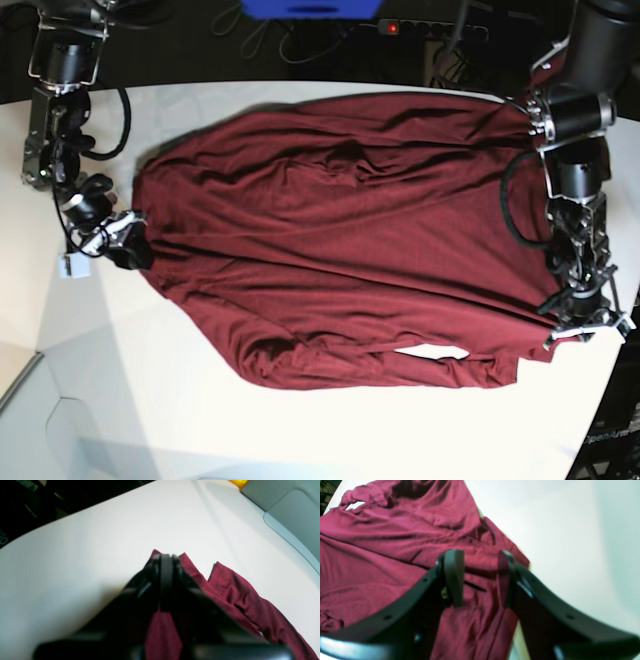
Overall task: Layout the t-shirt on the table in an organized manner, then fold the t-shirt properly
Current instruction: 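Grasp the shirt edges with both grippers and pull them apart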
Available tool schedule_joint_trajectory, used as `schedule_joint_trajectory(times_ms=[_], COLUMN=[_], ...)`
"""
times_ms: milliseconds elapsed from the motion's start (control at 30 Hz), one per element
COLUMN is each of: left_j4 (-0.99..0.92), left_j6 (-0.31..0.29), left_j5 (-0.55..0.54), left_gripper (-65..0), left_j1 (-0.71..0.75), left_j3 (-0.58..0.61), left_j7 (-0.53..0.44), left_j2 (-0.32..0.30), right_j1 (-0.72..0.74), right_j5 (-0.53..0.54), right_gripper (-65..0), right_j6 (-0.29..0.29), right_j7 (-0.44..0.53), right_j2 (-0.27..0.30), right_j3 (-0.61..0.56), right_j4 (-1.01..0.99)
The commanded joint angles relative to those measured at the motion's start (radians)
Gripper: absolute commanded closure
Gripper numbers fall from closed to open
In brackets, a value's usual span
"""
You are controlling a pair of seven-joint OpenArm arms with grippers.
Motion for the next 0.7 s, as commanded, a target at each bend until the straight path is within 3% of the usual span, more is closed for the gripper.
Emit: schedule_joint_trajectory(times_ms=[0, 100, 333, 433, 600, 667], left_j4=[-0.001, -0.049, -0.063, -0.041, 0.028, 0.054], left_j6=[-0.008, -0.01, -0.007, -0.007, -0.007, -0.007], left_j5=[0.005, 0.005, -0.006, -0.006, -0.006, 0.0], left_gripper=[-0.1, -1.7, -25.6, -31.7, -34.0, -34.0], left_j1=[-0.029, -0.034, -0.012, -0.005, -0.008, -0.011], left_j3=[-0.002, -0.002, -0.005, -0.005, -0.002, -0.001], left_j7=[-0.032, -0.033, -0.036, -0.036, -0.029, -0.027], left_j2=[-0.017, -0.02, -0.031, -0.034, -0.033, -0.004], right_j1=[0.019, 0.022, 0.055, 0.074, 0.175, 0.221], right_j5=[0.019, 0.019, 0.019, 0.019, 0.018, 0.018], right_gripper=[-21.8, -21.8, -22.2, -22.3, -21.0, -16.3], right_j6=[0.009, 0.01, 0.012, 0.01, 0.009, 0.007], right_j7=[0.024, 0.024, 0.024, 0.024, -0.02, -0.03], right_j2=[0.015, 0.015, 0.017, 0.017, 0.017, 0.017], right_j3=[0.006, 0.006, 0.003, 0.002, -0.058, -0.101], right_j4=[0.018, 0.021, 0.022, 0.022, -0.024, -0.065])
